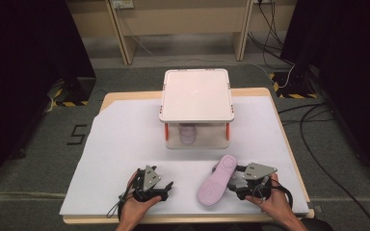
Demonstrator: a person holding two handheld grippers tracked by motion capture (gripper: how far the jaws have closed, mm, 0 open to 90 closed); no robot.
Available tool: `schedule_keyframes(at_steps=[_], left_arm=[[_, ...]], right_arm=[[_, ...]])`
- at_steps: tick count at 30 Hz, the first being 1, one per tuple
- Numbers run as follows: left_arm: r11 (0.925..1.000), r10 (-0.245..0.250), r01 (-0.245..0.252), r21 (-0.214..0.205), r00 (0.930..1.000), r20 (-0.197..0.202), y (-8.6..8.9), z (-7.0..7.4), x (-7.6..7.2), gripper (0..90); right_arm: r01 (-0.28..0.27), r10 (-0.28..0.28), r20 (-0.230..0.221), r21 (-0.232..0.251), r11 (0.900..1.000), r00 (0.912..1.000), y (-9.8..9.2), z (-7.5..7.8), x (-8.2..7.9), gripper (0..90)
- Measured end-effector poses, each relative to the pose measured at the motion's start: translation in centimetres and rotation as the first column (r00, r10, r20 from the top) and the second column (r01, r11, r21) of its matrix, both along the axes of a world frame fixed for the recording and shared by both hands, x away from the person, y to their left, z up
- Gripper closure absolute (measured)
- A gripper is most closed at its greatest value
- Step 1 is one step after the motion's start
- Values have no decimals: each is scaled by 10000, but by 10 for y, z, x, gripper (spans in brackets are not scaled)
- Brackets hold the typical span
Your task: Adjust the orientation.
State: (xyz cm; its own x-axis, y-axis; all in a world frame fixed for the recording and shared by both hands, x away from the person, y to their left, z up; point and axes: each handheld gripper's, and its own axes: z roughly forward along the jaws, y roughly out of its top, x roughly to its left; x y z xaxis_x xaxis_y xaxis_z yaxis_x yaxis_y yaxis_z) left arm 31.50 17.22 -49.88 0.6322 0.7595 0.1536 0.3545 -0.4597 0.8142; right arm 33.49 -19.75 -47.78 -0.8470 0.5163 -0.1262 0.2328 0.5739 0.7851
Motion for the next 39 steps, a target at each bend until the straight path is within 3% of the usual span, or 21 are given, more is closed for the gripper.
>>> schedule_keyframes(at_steps=[5,7,12,15,16,18,21,24,26,29,33,39], left_arm=[[10000,-15,15,-25,10000,49,0,1,0,180],[10000,2,-2,-15,10000,71,1,1,0,180],[10000,2,-2,40,9999,105,1,2,0,181],[10000,-22,22,53,9999,146,2,3,0,183],[10000,4,-4,19,9999,167,2,3,0,183],[10000,47,-47,-16,9998,215,3,4,0,184],[9997,238,-238,11,9994,259,7,5,0,187],[9989,471,-470,-54,9986,250,12,6,0,189],[9981,608,-604,-159,9976,316,15,8,1,189],[9969,777,-770,-182,9962,404,19,10,2,190],[9958,891,-882,-256,9952,404,23,10,3,190],[9956,899,-886,-300,9950,436,25,11,2,191]], right_arm=[[-226,238,544,-229,9995,9982,14,3,9,309],[-189,191,570,-43,9998,9982,19,5,13,313],[30,-86,532,1039,9946,9985,34,7,26,317],[94,-145,531,950,9954,9985,46,5,35,361],[95,-141,402,1122,9936,9991,51,4,39,423],[22,-55,179,1785,9839,9998,57,2,45,463],[-63,75,-74,1513,9885,9999,67,4,52,515],[-69,200,-649,1958,9806,9977,73,3,58,536],[101,55,-834,1852,9827,9965,74,0,60,509],[137,103,-1065,2226,9748,9943,72,-1,63,466],[110,161,-1171,2272,9738,9930,69,0,64,442],[-359,789,-1432,2808,9591,9865,69,2,61,424]])
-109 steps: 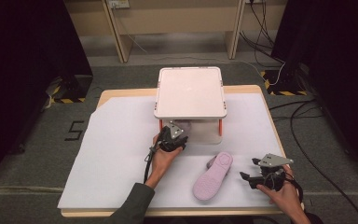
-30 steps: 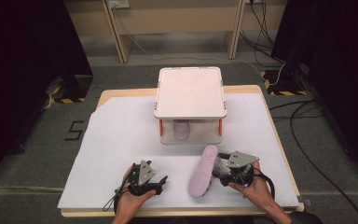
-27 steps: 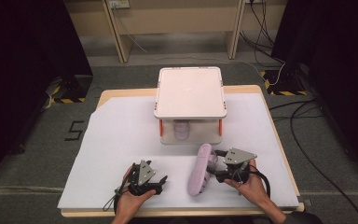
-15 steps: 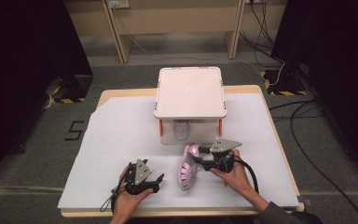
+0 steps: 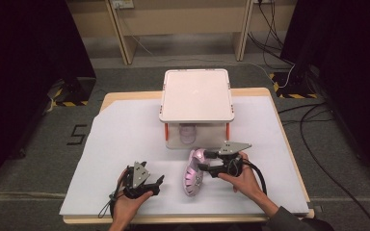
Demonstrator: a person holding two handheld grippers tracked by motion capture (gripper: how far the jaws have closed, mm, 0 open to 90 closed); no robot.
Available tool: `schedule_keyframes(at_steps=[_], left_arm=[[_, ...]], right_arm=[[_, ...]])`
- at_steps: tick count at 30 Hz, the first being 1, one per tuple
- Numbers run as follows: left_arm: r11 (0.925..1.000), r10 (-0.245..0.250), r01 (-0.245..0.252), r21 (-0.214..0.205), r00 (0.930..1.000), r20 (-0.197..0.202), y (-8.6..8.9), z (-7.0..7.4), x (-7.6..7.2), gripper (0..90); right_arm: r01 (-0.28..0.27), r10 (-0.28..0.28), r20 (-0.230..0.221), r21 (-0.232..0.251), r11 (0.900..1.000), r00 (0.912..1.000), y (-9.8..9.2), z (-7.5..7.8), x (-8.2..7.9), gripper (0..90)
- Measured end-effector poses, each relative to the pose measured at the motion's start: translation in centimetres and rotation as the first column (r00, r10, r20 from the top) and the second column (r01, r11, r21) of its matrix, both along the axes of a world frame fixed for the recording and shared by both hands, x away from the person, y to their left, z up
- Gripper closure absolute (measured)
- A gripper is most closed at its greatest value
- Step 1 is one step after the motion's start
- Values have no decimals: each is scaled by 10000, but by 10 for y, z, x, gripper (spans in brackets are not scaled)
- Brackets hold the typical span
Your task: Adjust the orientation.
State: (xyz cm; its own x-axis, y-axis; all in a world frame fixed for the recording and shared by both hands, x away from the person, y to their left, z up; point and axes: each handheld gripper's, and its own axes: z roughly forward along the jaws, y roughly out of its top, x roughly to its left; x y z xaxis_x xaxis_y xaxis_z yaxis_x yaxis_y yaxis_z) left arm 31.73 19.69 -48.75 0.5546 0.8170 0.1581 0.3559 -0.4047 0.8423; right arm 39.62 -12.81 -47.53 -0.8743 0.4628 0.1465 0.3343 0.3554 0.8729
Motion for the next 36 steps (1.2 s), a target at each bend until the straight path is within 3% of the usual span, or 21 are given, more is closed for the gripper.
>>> schedule_keyframes(at_steps=[5,7,9,14,17,25,31,34,36], left_arm=[[10000,-53,53,29,10000,5,-1,-1,1,191],[10000,-41,41,15,10000,37,-1,0,1,192],[10000,-45,45,-11,10000,79,0,0,0,192],[10000,-51,50,13,10000,30,0,-1,1,192],[10000,28,-28,18,10000,57,0,0,1,192],[9999,101,-101,5,9999,51,3,0,2,192],[9999,118,-118,6,9999,-6,2,-1,2,193],[9999,103,-103,-29,9999,-5,3,-1,3,193],[10000,76,-76,-10,10000,-8,3,-1,2,193]], right_arm=[[-544,545,-97,111,9985,9985,1,0,0,435],[-586,602,-414,402,9975,9973,-1,-1,4,413],[-527,558,-450,666,9964,9974,-3,1,5,396],[-1164,1169,-312,186,9930,9926,3,-1,2,368],[-1184,1221,493,-723,9903,9913,13,-4,-2,377],[-1106,1198,1423,-710,9913,9825,17,7,-9,366],[-1462,1540,1514,-615,9873,9764,26,7,-2,367],[-1821,1914,1498,-735,9805,9700,32,5,6,367],[-1923,2002,1473,-662,9791,9686,31,6,8,424]])
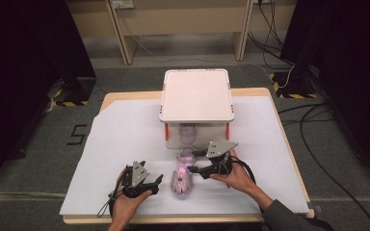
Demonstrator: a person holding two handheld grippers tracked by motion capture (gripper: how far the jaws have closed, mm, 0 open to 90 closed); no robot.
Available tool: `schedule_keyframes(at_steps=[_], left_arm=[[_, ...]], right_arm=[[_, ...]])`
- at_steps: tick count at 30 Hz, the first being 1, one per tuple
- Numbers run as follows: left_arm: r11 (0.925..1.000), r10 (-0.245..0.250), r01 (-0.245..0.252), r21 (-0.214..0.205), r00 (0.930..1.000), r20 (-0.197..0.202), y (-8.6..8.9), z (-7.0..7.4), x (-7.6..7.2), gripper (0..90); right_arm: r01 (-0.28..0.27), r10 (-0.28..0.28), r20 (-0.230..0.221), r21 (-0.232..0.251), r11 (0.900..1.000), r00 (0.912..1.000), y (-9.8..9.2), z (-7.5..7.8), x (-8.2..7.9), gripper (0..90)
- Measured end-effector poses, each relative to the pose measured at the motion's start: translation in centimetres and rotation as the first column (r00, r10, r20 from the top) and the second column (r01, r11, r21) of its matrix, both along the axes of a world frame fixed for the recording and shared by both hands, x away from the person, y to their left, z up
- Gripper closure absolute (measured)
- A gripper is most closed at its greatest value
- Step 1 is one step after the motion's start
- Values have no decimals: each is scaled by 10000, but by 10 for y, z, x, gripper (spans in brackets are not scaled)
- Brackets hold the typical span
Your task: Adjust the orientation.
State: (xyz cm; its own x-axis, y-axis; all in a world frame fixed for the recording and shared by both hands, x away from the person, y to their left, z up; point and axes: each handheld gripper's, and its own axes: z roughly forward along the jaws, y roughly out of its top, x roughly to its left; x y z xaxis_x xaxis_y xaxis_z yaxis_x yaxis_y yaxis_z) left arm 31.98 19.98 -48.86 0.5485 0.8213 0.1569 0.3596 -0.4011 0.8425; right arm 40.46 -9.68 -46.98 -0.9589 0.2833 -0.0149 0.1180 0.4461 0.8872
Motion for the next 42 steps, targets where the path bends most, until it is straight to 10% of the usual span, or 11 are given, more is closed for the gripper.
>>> schedule_keyframes(at_steps=[17,33,42], left_arm=[[9998,-79,79,181,10000,19,-2,-1,0,194],[9998,25,-27,178,10000,73,0,0,0,196],[9998,-19,18,221,10000,75,-1,-1,0,196]], right_arm=[[-241,286,423,-1028,9944,9987,7,1,-7,536],[53,-238,-1404,-1308,9914,9898,-16,15,-65,535],[-573,375,-1403,-1398,9885,9894,-7,14,-87,514]])
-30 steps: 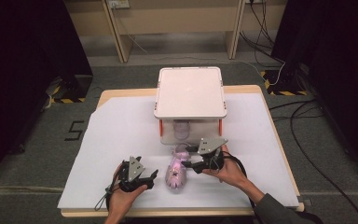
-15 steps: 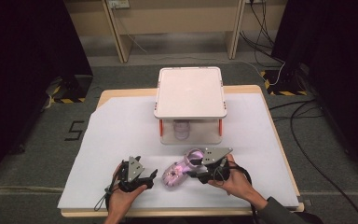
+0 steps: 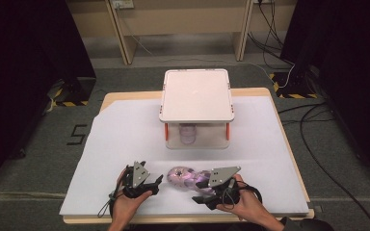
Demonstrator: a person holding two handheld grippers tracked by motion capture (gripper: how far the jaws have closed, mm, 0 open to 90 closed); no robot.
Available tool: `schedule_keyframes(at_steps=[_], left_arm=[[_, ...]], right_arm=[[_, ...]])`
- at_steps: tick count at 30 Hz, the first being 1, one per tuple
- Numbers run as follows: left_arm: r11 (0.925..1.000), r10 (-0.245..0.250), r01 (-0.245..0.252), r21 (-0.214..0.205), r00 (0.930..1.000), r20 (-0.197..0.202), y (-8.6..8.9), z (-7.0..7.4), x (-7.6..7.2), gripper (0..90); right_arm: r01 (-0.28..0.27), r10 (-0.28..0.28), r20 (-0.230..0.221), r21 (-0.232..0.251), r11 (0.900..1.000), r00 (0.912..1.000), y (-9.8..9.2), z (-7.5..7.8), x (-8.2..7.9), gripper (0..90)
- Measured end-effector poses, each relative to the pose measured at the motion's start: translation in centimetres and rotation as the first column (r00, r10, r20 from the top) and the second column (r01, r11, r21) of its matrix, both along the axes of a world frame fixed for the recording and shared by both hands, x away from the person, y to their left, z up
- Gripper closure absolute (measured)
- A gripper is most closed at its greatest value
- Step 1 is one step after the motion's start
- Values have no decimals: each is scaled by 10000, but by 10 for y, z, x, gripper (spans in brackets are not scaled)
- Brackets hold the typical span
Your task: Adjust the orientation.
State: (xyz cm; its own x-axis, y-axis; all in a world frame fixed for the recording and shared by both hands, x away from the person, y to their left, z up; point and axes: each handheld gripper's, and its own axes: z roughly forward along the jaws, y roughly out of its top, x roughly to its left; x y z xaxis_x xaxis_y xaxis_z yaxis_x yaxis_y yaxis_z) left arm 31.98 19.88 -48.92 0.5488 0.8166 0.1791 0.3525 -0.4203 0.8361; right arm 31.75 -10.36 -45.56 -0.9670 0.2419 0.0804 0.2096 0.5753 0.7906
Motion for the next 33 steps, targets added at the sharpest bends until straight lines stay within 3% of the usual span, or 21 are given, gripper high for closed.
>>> schedule_keyframes(at_steps=[2,5,9,15,18,21,24,33], left_arm=[[10000,13,-13,-21,10000,-3,0,0,0,196],[10000,36,-36,-20,10000,6,1,0,0,196],[10000,12,-12,-14,10000,8,0,0,0,196],[10000,53,-53,-31,10000,16,1,0,0,195],[10000,46,-46,-17,10000,11,1,0,0,196],[10000,18,-18,-32,10000,3,1,0,1,195],[10000,43,-44,-35,10000,-27,1,0,1,195],[9999,165,-165,-43,9998,-61,3,0,5,196]], right_arm=[[-50,61,-304,351,9994,9995,3,1,-3,511],[-149,148,65,107,9998,9999,8,2,-6,495],[-283,286,-97,309,9991,9995,13,1,-7,488],[-139,106,583,565,9983,9982,4,11,-4,467],[256,-331,1047,721,9971,9940,-8,16,4,465],[613,-682,1465,506,9968,9869,-16,13,13,466],[776,-826,1561,380,9963,9843,-20,8,19,467],[374,-341,2126,-116,9992,9765,-11,0,24,457]])
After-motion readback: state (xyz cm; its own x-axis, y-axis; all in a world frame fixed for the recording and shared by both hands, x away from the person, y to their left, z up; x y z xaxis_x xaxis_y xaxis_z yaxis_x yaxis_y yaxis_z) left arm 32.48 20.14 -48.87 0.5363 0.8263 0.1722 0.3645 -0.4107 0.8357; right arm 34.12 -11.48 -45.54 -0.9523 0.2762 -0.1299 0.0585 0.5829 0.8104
